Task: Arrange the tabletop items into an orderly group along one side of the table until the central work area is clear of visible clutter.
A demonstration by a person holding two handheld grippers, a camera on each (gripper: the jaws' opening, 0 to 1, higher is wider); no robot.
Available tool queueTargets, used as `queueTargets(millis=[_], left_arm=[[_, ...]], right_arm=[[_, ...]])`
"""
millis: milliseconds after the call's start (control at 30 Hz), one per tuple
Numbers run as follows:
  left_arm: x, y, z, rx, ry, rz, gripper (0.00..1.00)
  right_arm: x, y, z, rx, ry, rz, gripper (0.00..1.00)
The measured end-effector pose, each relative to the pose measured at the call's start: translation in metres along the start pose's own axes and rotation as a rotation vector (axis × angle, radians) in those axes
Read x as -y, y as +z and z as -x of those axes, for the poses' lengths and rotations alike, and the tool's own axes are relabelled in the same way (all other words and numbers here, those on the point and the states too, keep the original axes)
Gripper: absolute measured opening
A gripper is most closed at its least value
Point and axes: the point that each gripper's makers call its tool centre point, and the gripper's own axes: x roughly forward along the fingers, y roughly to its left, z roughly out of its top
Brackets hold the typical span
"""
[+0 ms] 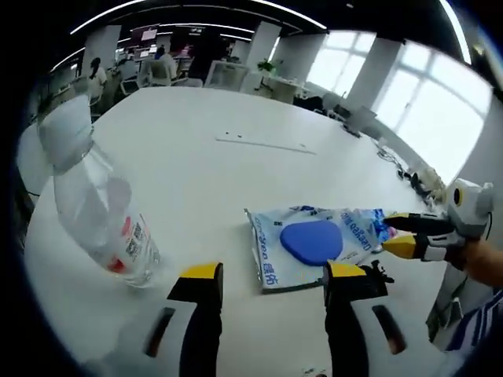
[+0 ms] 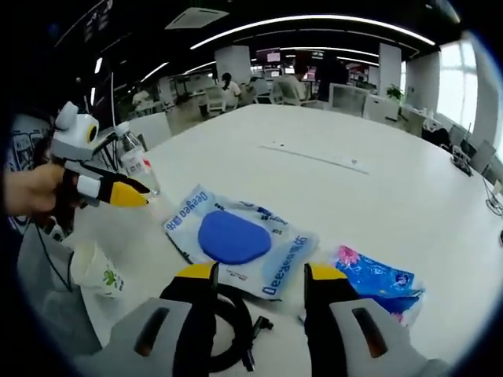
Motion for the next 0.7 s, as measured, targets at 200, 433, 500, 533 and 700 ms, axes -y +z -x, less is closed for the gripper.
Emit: queueTargets(millis=[200,433,500,533,700], left_arm=[[0.001,0.001,0.023,0.032,-0.077,0.013,0.54],[-0.003,-0.008,0.048,0.066,-0.111,0.02,0.73],[-0.004,-0.013,0.056,0.065,-0.117,0.012,0.76],[-0.005,-0.016,0.061,0.066,-0.122,0.004,0.77],[-0.007,-0.025,0.074,0.069,-0.122,-0.036,0.8]], right_arm=[[-0.007,0.012,0.013,0.072,0.03,-0.004,0.45],[-0.018,0.017,0.029,0.136,0.073,0.031,0.5],[-0.019,0.013,0.033,0.138,0.078,0.041,0.51],[-0.019,0.012,0.035,0.138,0.079,0.04,0.51],[-0.021,0.008,0.042,0.143,0.084,0.044,0.51]])
